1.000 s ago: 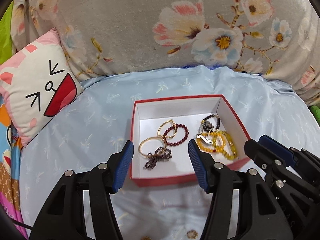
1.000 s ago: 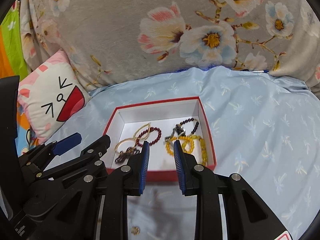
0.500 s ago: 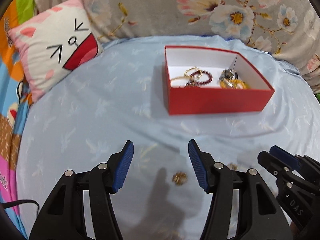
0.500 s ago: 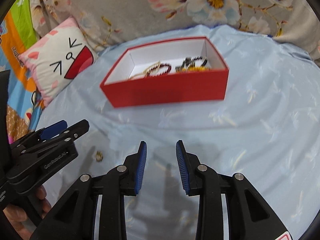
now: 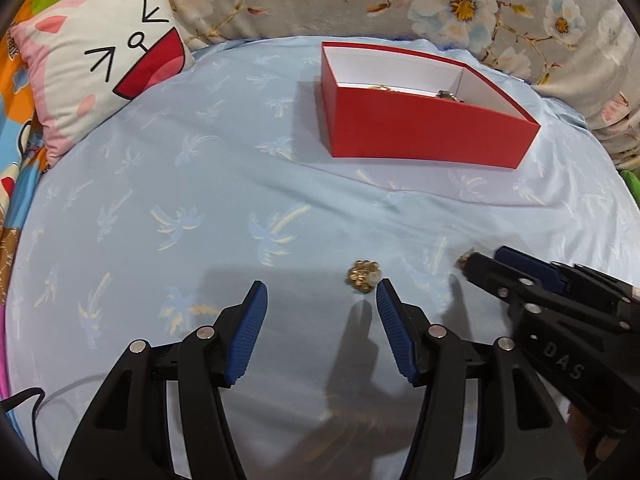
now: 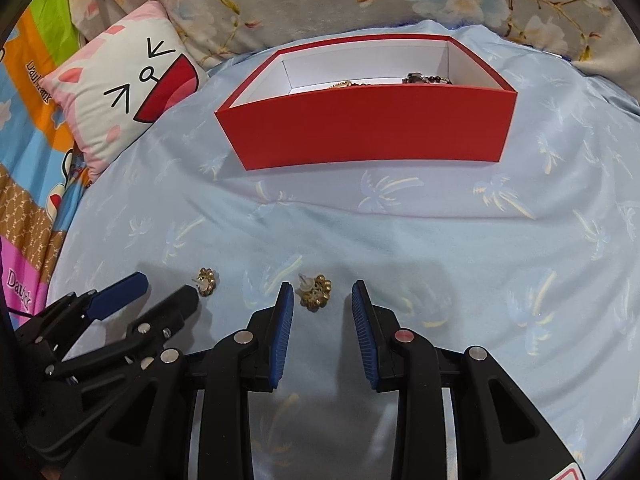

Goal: Organize jewelry
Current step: 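Move the left tool to the gold earring and grasp it, then carry the gold earring into the red box and open the left tool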

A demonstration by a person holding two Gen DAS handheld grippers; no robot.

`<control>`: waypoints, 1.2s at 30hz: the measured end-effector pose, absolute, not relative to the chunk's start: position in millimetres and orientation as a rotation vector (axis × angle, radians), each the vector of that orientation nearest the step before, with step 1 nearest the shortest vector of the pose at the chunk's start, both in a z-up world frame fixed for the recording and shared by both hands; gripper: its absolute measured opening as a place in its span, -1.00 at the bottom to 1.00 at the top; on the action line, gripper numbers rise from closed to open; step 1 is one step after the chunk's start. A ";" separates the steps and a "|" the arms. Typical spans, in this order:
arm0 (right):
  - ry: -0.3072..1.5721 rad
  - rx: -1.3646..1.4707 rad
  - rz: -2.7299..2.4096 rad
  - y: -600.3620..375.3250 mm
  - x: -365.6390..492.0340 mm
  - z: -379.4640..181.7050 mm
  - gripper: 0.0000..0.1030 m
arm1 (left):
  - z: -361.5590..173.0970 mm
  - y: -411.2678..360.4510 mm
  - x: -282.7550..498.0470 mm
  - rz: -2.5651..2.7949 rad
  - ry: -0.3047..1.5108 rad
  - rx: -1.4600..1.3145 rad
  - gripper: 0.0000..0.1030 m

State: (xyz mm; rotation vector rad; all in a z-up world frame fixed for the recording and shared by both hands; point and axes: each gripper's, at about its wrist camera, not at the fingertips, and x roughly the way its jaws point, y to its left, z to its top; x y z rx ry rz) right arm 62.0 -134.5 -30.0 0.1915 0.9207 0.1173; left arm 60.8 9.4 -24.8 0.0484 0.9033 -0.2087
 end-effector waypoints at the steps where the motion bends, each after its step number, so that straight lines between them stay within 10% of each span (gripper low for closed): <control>1: 0.919 0.186 0.117 -133.2 63.9 -30.4 -0.52 | -25.7 7.9 61.3 -0.210 0.903 0.049 0.05; 14: 0.907 0.193 0.080 -149.5 58.3 -31.6 -0.70 | -31.3 -0.1 73.3 -0.193 0.901 0.054 0.02; 24: 0.905 0.248 0.057 -168.8 41.2 -27.0 -0.70 | -30.7 -7.7 71.6 -0.207 0.886 0.076 -0.65; 36: 0.871 0.263 0.061 -173.3 31.4 -12.3 -0.70 | -19.6 -14.7 61.0 -0.230 0.894 0.065 -0.65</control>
